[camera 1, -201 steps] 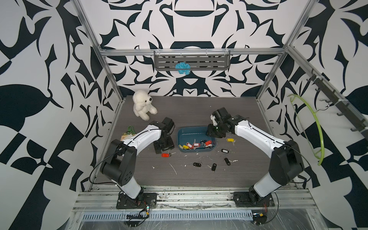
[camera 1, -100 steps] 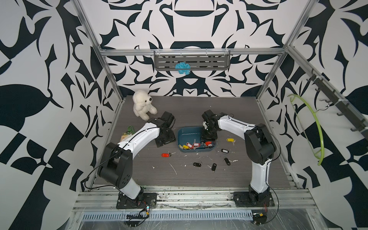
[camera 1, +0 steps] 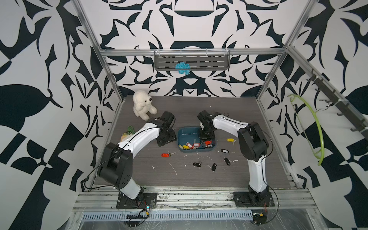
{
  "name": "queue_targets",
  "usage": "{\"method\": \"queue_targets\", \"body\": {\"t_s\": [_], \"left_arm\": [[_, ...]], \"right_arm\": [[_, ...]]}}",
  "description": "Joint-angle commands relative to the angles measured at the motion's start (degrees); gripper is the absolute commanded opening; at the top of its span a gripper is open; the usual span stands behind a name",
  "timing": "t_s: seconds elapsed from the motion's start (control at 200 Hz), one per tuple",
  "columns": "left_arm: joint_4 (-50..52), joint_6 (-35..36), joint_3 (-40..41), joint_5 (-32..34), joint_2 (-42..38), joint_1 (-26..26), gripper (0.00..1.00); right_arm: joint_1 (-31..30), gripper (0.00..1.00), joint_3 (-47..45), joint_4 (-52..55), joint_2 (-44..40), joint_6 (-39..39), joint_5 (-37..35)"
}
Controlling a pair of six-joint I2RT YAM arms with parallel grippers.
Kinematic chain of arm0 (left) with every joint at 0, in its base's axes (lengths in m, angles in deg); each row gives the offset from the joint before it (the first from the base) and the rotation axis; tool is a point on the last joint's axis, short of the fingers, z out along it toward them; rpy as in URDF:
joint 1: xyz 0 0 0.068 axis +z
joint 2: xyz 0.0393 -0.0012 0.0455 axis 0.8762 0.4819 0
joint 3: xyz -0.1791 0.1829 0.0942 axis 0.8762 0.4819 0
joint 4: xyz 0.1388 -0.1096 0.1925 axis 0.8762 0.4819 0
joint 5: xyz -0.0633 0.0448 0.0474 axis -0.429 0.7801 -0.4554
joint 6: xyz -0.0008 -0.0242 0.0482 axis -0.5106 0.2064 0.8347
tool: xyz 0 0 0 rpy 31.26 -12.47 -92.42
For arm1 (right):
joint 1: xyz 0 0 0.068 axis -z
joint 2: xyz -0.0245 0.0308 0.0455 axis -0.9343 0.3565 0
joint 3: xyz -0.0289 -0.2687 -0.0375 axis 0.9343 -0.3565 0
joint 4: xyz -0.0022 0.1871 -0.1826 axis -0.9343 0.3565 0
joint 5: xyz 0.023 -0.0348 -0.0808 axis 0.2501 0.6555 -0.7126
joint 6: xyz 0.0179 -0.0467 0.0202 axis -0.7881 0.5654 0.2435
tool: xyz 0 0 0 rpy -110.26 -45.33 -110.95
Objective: Take the keys out of the storage box
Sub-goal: Place the key at the center of the board, then pick up the key from the storage box, then place the key at the center of the board.
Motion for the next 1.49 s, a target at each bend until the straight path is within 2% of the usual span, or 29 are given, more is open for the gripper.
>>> {"method": "queue_targets", "body": {"t_s": [0.0, 0.09, 0.58, 0.74, 0.96, 1.185, 1.33, 1.49], "left_arm": [[-0.2, 0.0, 0.7, -1.0, 0.1, 0.0, 0.66], [-0.2, -0.1, 1.0, -1.2, 0.1, 0.0, 0.65], [-1.7, -0.5, 1.1, -1.5, -0.9, 0.0, 0.62], [-1.8, -0.5, 0.8, -1.5, -1.4, -0.1, 0.62], [-1.0, 0.7, -2.6, -0.7, -0.7, -1.6, 0.61], [4.0, 5.0, -12.4, 2.9, 3.0, -6.4, 0.61], [5.6, 7.2, -19.2, 2.4, 6.6, -9.4, 0.61], [4.9, 8.3, -24.1, 0.7, 9.6, -10.8, 0.61]], "right_arm": [[-0.7, 0.11, 1.2, 3.8, -0.7, 0.6, -2.8], [-0.7, 0.00, 0.9, 3.5, -1.5, 0.5, -3.2], [-0.6, 0.00, 3.4, 2.7, -13.3, -2.6, -1.8], [0.7, 0.00, 2.9, 3.8, -19.5, -3.2, -4.2], [8.8, 0.00, -2.8, 6.5, -28.6, -2.7, -8.3], [19.2, 0.00, -11.4, 11.1, -34.7, -3.3, -17.0], [25.5, 0.00, -19.0, 9.2, -36.2, -4.6, -16.3], [29.2, 0.00, -24.5, 5.2, -36.4, -5.4, -15.9]]}}
